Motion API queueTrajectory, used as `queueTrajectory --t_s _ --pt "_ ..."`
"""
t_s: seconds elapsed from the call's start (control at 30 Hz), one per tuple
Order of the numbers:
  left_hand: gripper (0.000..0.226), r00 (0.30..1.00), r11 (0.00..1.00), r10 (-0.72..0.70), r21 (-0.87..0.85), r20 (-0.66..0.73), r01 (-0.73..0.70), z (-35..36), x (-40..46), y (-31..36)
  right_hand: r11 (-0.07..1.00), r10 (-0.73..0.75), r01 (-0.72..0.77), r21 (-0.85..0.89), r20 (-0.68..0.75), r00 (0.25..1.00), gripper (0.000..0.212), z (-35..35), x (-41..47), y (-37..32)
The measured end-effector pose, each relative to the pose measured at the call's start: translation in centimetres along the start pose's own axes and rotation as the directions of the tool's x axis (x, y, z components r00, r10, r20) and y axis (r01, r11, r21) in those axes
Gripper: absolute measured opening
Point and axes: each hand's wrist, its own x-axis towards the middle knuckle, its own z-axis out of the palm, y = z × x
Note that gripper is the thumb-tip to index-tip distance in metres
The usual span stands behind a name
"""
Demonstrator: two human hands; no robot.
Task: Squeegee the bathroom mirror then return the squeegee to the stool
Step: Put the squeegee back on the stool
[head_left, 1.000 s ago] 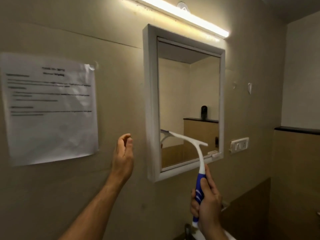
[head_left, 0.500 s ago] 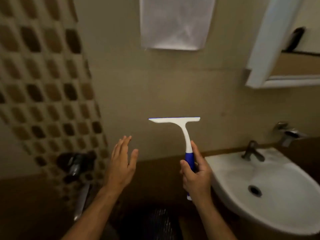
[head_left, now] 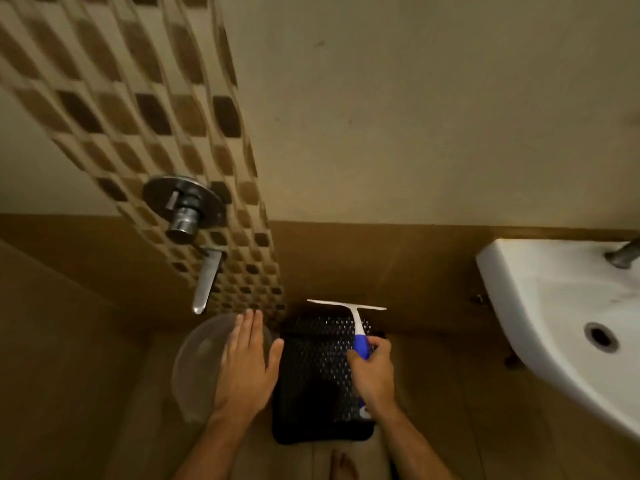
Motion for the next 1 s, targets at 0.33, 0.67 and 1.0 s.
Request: queueTrajectory --t_s 0.33,0.67,1.0 --pt "0.076 0.981 0.992 -0.107 0.076 0.162 0.096 10.2 0.4 -4.5 0.959 0.042 -0.035 -0.28 0.016 0.999 0.034 7.2 8.5 9.2" --pt "0.077 0.978 0.996 -0.064 0.076 0.197 0.05 15.5 3.3 -9.1 0.931 0.067 -0.094 -0.353 -0.086 0.994 0.039 12.6 11.6 12.2" --pt "0.082 0.972 0.994 -0.024 0.105 0.234 -0.001 17.1 2.9 -13.2 0.878 0.192 -0.185 -0.442 -0.03 0.981 0.043 13.4 12.4 12.9"
